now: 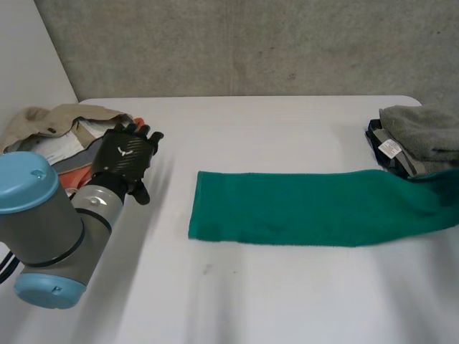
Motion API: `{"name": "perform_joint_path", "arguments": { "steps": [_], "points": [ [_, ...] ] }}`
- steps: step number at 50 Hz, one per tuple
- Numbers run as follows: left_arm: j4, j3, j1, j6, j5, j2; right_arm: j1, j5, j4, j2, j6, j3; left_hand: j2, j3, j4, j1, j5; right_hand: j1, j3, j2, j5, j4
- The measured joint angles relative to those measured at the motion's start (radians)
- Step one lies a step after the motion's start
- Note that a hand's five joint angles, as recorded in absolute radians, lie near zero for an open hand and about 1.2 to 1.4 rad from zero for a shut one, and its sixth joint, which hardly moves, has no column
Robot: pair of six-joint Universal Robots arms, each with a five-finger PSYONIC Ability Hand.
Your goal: Fold the laundry.
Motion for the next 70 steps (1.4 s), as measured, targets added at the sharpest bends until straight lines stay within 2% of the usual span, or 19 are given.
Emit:
{"name": "perform_joint_path", "arguments": {
  "steps": [10,13,17,18,21,24,29,30,37,41,44,45,49,51,53,54,57,62,70],
  "points": [
    [-0.002,-0.028,0.024,-0.057,0.000,0.063,0.515,-0.246,-0.242,0.022,-0.039,-0.047,0.000,0.000,0.000,0.000,0.000,0.000,0.000,0.000,0.000,0.000],
    [-0.003,-0.034,0.023,-0.077,0.000,0.073,0.667,-0.324,-0.272,0.096,-0.045,-0.073,0.000,0.000,0.000,0.000,0.000,0.000,0.000,0.000,0.000,0.001],
    [-0.002,-0.040,0.016,-0.089,0.001,0.076,0.815,-0.372,-0.247,0.203,-0.056,-0.117,0.000,0.000,0.000,0.000,0.000,0.000,-0.013,-0.011,-0.004,-0.016],
    [-0.002,-0.040,0.014,-0.091,0.001,0.076,0.835,-0.374,-0.235,0.222,-0.058,-0.126,0.000,0.000,0.000,0.000,0.000,-0.017,-0.046,-0.039,-0.016,-0.043],
    [-0.002,-0.037,0.002,-0.092,0.001,0.074,0.884,-0.346,-0.175,0.274,-0.054,-0.156,0.000,0.000,0.000,0.000,0.000,-0.491,-0.529,-0.537,-0.508,-0.535],
    [-0.001,-0.027,-0.013,-0.091,0.001,0.070,0.895,-0.269,-0.126,0.277,-0.024,-0.165,0.000,0.000,0.000,0.000,0.000,-0.884,-0.921,-0.925,-0.894,-0.927],
    [0.001,0.004,-0.052,-0.089,0.000,0.060,0.853,-0.142,-0.085,0.196,0.132,-0.129,0.000,0.000,0.000,0.000,0.000,-0.917,-0.977,-0.968,-0.939,-0.986],
    [0.001,0.018,-0.070,-0.088,0.000,0.055,0.820,-0.116,-0.076,0.148,0.227,-0.100,0.000,0.000,0.000,0.000,0.000,-0.917,-0.977,-0.968,-0.939,-0.986],
    [0.004,0.081,-0.154,-0.085,0.000,-0.004,0.665,-0.112,-0.013,-0.009,0.596,0.035,0.000,0.000,0.000,0.000,0.000,-0.917,-0.977,-0.968,-0.939,-0.986],
    [0.004,0.130,-0.210,-0.081,-0.001,-0.072,0.567,-0.128,0.032,-0.035,0.657,0.102,0.000,0.000,0.000,0.000,0.000,-0.917,-0.977,-0.968,-0.939,-0.986],
    [0.003,0.177,-0.246,-0.077,-0.005,-0.141,0.499,-0.132,0.050,-0.035,0.636,0.141,0.000,0.000,0.000,0.000,0.000,-0.881,-0.944,-0.939,-0.905,-0.953],
    [0.003,0.192,-0.254,-0.075,-0.006,-0.163,0.485,-0.132,0.053,-0.034,0.626,0.149,0.000,0.000,0.000,0.000,0.000,-0.796,-0.863,-0.842,-0.822,-0.871],
    [-0.005,0.272,-0.277,-0.068,-0.017,-0.275,0.428,-0.125,0.053,-0.028,0.560,0.180,0.000,0.000,0.000,0.002,0.000,-0.113,-0.186,-0.158,-0.157,-0.200],
    [-0.013,0.305,-0.280,-0.063,-0.031,-0.321,0.413,-0.119,0.046,-0.026,0.528,0.189,0.010,0.009,0.009,0.011,0.006,0.009,-0.032,-0.008,-0.012,-0.042],
    [-0.027,0.324,-0.280,-0.057,-0.056,-0.351,0.405,-0.108,0.032,-0.028,0.497,0.192,0.010,0.009,0.009,0.011,0.006,0.009,-0.004,0.002,-0.003,-0.009],
    [-0.035,0.330,-0.279,-0.053,-0.070,-0.360,0.404,-0.101,0.023,-0.030,0.483,0.193,0.151,0.144,0.158,0.191,0.144,0.009,-0.003,0.002,-0.003,-0.005],
    [-0.079,0.328,-0.275,-0.040,-0.133,-0.370,0.407,-0.070,-0.015,-0.046,0.432,0.184,0.296,0.276,0.289,0.321,0.279,0.009,-0.002,0.002,-0.003,-0.004],
    [-0.185,0.270,-0.271,-0.025,-0.224,-0.309,0.439,-0.034,-0.080,-0.087,0.339,0.143,0.343,0.338,0.353,0.368,0.333,0.009,-0.002,0.002,0.014,-0.001],
    [-0.311,0.081,-0.265,-0.032,-0.246,-0.091,0.703,-0.099,-0.156,-0.036,0.218,0.013,0.275,0.270,0.271,0.292,0.249,0.009,0.000,0.002,0.017,-0.001]
  ]
}}
